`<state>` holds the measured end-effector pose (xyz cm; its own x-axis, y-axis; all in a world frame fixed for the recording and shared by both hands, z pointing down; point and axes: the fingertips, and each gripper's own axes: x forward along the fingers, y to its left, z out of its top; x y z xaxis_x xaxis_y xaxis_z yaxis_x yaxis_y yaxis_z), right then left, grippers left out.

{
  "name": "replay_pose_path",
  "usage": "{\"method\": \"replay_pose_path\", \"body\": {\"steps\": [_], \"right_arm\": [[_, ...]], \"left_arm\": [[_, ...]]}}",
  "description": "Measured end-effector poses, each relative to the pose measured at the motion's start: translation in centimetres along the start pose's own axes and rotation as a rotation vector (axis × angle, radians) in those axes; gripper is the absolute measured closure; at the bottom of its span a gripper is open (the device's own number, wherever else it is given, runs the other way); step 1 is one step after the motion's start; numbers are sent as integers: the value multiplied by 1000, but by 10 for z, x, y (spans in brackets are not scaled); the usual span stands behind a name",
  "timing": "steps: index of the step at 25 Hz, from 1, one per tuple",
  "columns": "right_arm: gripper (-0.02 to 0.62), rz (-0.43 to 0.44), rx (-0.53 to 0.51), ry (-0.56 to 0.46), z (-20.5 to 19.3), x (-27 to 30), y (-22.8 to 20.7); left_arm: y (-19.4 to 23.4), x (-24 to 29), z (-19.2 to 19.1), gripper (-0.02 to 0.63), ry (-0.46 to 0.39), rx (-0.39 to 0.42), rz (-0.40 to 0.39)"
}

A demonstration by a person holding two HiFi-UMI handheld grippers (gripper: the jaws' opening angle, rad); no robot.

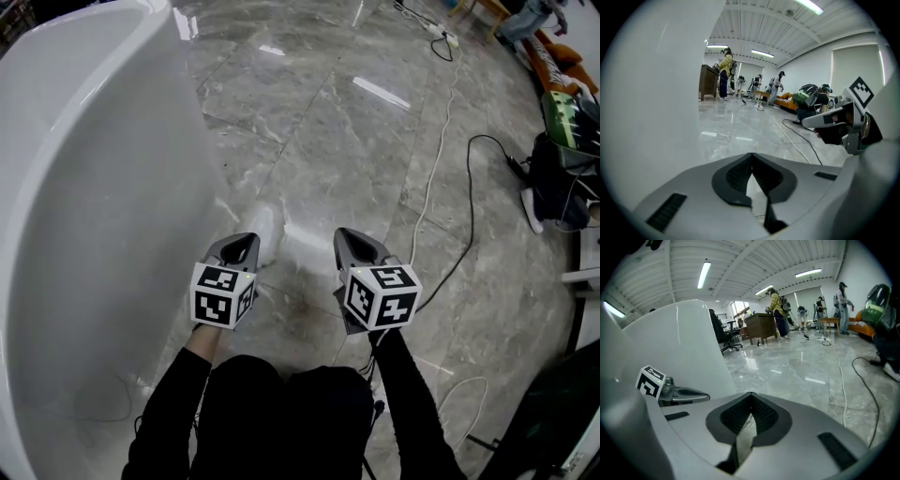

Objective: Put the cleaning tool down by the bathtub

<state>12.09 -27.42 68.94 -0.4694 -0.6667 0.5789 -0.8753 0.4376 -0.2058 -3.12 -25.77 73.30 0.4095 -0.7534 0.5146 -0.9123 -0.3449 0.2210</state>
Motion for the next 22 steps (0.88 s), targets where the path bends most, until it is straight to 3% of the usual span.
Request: {"method": "replay_pose_path", "body": {"steps": [9,22], "right_arm": [[595,32,-58,-15,8,-17,15],[595,87,-121,-13,10,-18,45]], "left_arm": [[-14,-36,46,598,-103,-31,-41],[-11,-52,51,598,-125,-60,-35]]}}
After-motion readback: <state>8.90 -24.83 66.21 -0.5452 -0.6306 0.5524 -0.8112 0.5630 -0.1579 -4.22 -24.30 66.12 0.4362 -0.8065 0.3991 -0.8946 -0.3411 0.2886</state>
